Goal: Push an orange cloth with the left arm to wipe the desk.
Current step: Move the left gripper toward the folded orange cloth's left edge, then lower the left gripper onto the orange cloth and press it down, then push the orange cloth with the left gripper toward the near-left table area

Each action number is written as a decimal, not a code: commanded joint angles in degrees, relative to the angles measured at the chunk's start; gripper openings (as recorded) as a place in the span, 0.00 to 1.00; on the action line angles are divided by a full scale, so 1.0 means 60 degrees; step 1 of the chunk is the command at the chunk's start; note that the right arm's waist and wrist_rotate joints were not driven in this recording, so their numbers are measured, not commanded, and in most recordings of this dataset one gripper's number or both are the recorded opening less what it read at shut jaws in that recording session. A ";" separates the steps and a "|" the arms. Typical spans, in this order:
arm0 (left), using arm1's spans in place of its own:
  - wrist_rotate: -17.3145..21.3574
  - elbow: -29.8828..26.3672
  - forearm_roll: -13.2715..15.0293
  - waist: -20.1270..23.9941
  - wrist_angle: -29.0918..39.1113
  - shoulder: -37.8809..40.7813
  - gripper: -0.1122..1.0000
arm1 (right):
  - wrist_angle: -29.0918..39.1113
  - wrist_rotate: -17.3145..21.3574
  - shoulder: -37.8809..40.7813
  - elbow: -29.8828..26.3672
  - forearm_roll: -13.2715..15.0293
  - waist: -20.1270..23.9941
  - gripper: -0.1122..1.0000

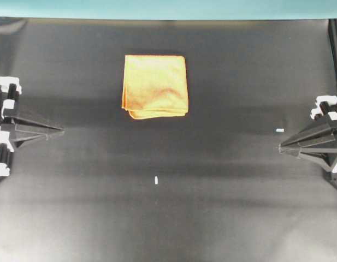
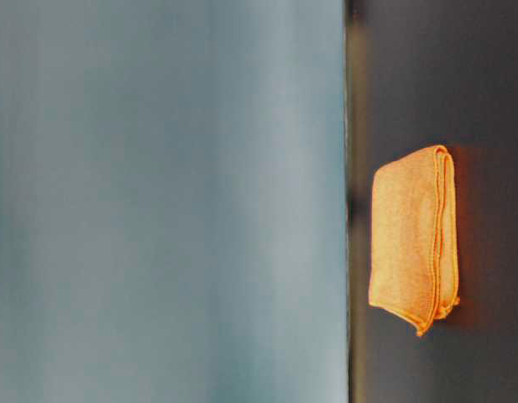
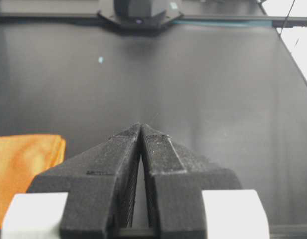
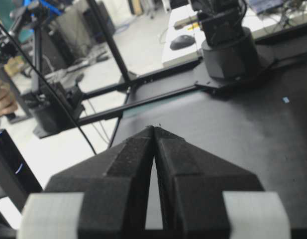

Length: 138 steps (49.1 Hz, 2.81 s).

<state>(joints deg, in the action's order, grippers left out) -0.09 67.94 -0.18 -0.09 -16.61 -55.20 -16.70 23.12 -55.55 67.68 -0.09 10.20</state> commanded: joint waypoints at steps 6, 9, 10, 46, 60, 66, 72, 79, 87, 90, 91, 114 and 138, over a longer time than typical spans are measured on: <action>0.0029 -0.0161 -0.0396 0.0674 -0.0542 0.0762 0.15 | -0.0073 0.0015 0.0044 -0.0088 -0.0015 0.0000 0.12; 0.0029 -0.0161 -0.0396 0.0967 -0.0820 0.1128 0.10 | -0.0059 0.0015 0.0029 -0.0088 -0.0015 0.0000 0.10; 0.0029 -0.0161 -0.0396 0.1055 -0.0923 0.1260 0.10 | -0.0059 0.0015 0.0029 -0.0088 -0.0015 0.0000 0.10; -0.0059 -0.3267 -0.0381 0.3516 -0.2710 0.8394 0.84 | 0.0117 0.0000 0.0029 0.0146 -0.0015 0.0000 0.10; -0.0835 -0.5024 -0.0396 0.4204 -0.2651 1.1060 0.85 | 0.0117 0.0015 -0.0029 0.0205 0.0000 0.0000 0.10; -0.1348 -0.5435 -0.0396 0.4438 -0.2637 1.1821 0.85 | 0.0117 0.0015 -0.0059 0.0234 -0.0015 0.0000 0.10; -0.1450 -0.5596 -0.0396 0.4541 -0.2534 1.2275 0.85 | 0.0117 0.0000 -0.0088 0.0293 -0.0015 0.0000 0.10; -0.1450 -0.5596 -0.0396 0.4556 -0.2373 1.2583 0.85 | 0.0117 0.0000 -0.0161 0.0352 -0.0015 0.0000 0.10; -0.1509 -0.5420 -0.0396 0.4526 -0.2344 1.2598 0.85 | 0.0132 0.0015 -0.0205 0.0396 0.0000 0.0000 0.10; -0.1509 -0.5332 -0.0396 0.4468 -0.2329 1.2583 0.85 | 0.0176 0.0015 -0.0220 0.0425 0.0000 0.0000 0.10; -0.1509 -0.5288 -0.0396 0.4438 -0.2329 1.2568 0.85 | 0.0205 0.0015 -0.0220 0.0439 -0.0015 0.0000 0.10; -0.1348 -0.4189 -0.0396 0.2930 -0.2329 1.1602 0.85 | 0.0366 0.0000 -0.0337 0.0527 -0.0015 0.0000 0.10; -0.1523 -0.1919 -0.0396 0.0234 -0.2402 1.0371 0.85 | 0.0352 0.0015 -0.0483 0.0630 -0.0015 0.0000 0.10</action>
<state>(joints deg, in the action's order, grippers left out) -9.14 55.11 -2.37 5.01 -30.59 8.35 -14.24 23.20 -58.71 71.81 -0.09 10.20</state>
